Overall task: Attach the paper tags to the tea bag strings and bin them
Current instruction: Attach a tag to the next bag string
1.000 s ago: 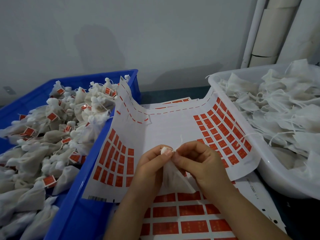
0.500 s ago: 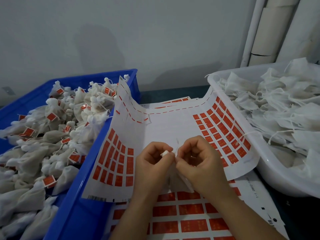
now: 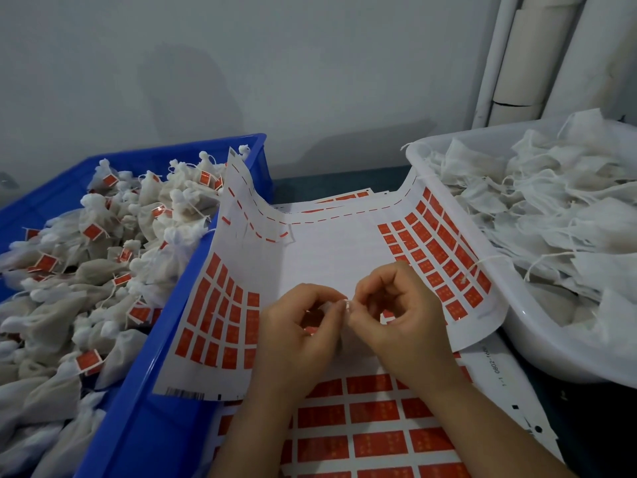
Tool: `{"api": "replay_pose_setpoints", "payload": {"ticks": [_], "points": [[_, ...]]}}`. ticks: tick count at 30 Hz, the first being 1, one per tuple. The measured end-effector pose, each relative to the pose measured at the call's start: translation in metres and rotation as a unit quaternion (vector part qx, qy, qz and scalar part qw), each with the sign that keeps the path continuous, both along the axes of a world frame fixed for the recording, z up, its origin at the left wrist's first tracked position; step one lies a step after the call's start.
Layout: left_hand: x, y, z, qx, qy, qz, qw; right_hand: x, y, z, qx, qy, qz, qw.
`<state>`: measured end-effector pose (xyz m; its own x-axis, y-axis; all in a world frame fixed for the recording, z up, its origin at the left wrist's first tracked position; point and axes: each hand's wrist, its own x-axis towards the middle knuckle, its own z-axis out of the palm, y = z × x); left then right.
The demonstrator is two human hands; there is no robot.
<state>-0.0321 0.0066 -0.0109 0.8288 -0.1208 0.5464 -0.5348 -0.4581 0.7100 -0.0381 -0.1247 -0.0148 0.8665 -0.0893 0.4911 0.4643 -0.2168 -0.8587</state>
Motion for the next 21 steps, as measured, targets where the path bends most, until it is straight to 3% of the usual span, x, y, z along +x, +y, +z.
{"api": "replay_pose_setpoints", "payload": {"ticks": [5, 7, 12, 16, 21], "points": [[-0.0011, -0.0034, -0.0023, -0.004, 0.006, 0.014, 1.000, 0.0000, -0.0002, 0.0017, -0.051, -0.039, -0.007, 0.998], [-0.0011, -0.0050, -0.0017, -0.090, 0.085, -0.028, 0.992, 0.0001, 0.0009, 0.0020, -0.068, -0.046, -0.007, 0.997], [0.0030, -0.0032, 0.0010, -0.264, 0.276, -0.142, 0.913, -0.0004, 0.0015, 0.0032, -0.072, -0.057, -0.004, 0.996], [0.0036, -0.0019, 0.0033, -0.304, 0.293, -0.175, 0.889, 0.0004, -0.0007, 0.0032, -0.069, -0.060, 0.017, 0.996], [0.0051, 0.0014, 0.0018, -0.303, 0.282, -0.146, 0.898, 0.0005, -0.0026, 0.0041, -0.065, -0.077, 0.047, 0.994]]}}
